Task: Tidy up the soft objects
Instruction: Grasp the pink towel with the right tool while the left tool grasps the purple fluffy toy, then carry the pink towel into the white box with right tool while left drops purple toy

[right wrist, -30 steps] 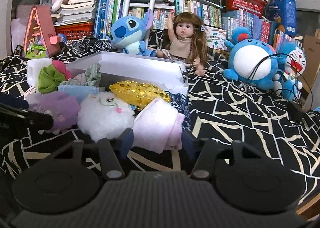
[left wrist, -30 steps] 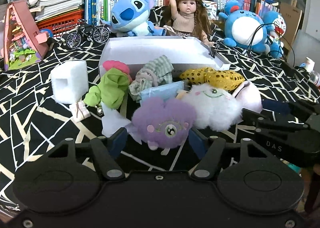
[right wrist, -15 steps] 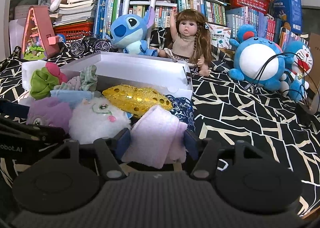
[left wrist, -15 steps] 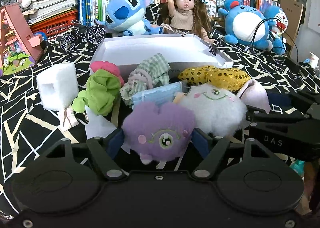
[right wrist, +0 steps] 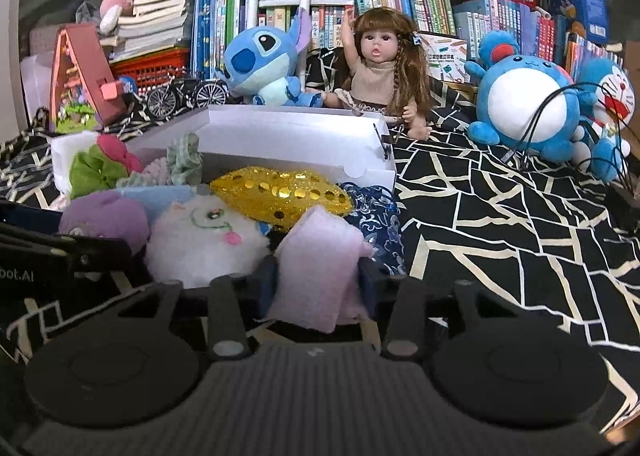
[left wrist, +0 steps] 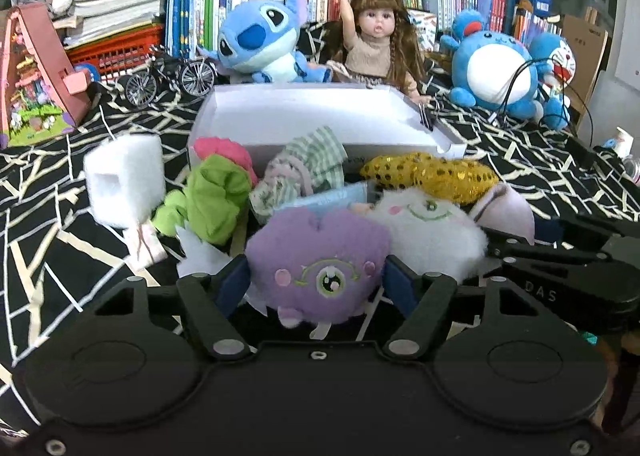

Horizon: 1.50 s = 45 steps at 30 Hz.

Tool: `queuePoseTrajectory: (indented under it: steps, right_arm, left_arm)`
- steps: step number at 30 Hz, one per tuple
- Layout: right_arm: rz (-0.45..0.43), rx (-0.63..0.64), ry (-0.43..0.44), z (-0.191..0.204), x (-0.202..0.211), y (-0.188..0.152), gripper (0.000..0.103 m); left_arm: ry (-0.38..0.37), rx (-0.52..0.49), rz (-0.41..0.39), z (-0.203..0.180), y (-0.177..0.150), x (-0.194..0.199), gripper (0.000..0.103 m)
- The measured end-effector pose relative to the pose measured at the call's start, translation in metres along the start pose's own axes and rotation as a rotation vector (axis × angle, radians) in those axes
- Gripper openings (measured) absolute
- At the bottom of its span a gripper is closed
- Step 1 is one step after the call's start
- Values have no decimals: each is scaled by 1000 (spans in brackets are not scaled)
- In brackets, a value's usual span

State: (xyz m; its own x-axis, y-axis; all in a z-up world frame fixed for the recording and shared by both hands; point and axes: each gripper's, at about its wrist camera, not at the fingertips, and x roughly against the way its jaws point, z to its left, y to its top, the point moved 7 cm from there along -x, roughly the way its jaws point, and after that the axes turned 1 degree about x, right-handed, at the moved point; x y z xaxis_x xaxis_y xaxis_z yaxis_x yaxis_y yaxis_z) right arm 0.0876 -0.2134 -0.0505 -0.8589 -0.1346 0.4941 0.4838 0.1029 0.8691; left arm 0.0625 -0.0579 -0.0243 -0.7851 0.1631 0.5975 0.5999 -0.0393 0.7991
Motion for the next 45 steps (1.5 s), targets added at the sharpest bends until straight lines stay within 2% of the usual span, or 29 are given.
queuePoseTrajectory:
  steps: [6, 13, 19, 26, 35, 40, 45]
  right_arm:
    - [-10, -79, 11, -13, 13, 8, 44]
    - [-81, -108, -31, -32, 26, 29, 44]
    - [-106, -147, -43, -47, 23, 46, 44]
    - [-97, -196, -3, -55, 8, 63, 44]
    - [-58, -206, 59, -54, -25, 93, 44]
    - [-12, -220, 114, -53, -52, 117, 44]
    - [53, -244, 172, -51, -81, 129, 44]
  left_arm:
    - [-6, 23, -42, 9, 14, 18, 69]
    - [-14, 54, -84, 22, 33, 31, 69]
    - [-29, 85, -92, 31, 51, 30, 69]
    - [-31, 97, -90, 43, 80, 15, 69]
    - [-99, 134, -66, 50, 129, -17, 69]
    - [-140, 177, 22, 53, 155, -62, 69]
    - [-133, 193, 79, 53, 165, -105, 69]
